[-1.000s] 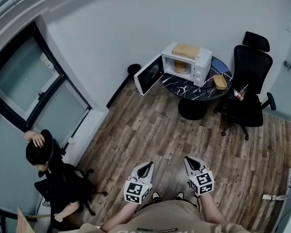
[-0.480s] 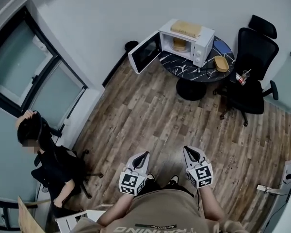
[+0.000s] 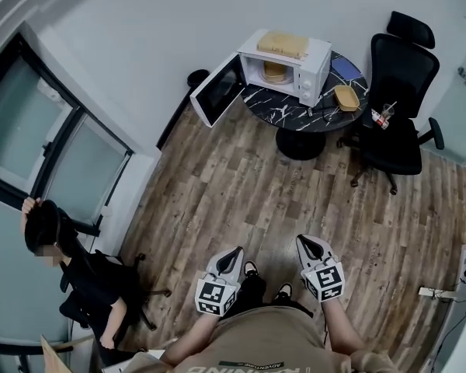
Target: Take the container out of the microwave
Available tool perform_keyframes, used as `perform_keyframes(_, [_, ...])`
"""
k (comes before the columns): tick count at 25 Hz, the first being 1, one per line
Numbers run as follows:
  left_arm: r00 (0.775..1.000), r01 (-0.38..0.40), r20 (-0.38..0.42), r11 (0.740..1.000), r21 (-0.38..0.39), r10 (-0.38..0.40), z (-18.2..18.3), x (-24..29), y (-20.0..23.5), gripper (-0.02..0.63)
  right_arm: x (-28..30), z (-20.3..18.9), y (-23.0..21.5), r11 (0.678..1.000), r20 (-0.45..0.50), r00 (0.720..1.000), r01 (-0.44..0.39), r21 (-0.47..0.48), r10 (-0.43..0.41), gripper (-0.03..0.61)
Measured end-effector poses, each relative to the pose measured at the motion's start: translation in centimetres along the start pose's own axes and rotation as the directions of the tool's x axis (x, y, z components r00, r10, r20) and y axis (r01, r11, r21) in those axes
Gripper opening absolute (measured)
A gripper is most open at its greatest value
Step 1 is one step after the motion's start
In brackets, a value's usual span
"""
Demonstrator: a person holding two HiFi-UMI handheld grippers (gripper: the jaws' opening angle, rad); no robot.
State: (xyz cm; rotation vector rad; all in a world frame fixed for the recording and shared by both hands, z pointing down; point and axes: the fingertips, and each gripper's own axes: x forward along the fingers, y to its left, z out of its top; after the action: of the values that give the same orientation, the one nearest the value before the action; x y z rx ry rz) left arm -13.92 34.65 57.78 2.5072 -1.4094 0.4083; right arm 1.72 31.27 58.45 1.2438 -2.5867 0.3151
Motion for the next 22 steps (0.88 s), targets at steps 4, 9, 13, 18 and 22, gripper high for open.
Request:
perform_keyframes(4, [1.0, -0.002, 0.003, 1.0, 0.011, 0.002, 0.6, 1.5, 3.5, 0.008, 3.0, 1.0, -0.6, 1.0, -0.014, 1.0, 0.018, -0.002, -0.018, 0.008])
perform_keyframes(9, [0.999, 0.019, 0.025, 0.999, 0.036, -0.02, 1.9, 3.6, 8.7, 0.006, 7.7, 4.6, -0.1, 0.999, 0.029, 0.999, 0.013, -0.03, -0.012, 0.008])
perform_keyframes(13, [0.998, 0.058, 0.023, 0.997, 0.048, -0.059, 2.3, 5.5, 11.6, 0.008, 10.5, 6.6, 1.1, 0.998, 0.032, 0.999, -0.014, -0.056, 0.016, 0.008])
perform_keyframes(18, [0.994, 0.106, 0.009, 0.993, 0.051, -0.107, 2.0, 7.4, 14.9, 0.006, 14.2, 6.4, 3.0, 0.995, -0.027, 1.0, -0.008, -0.101, 0.005, 0.008])
perform_keyframes(22, [0.991, 0.136, 0.01, 0.99, 0.034, -0.137, 1.8, 8.7, 16.8, 0.006, 16.0, 5.8, 4.2, 0.999, -0.038, 0.999, -0.031, -0.033, 0.029, 0.008])
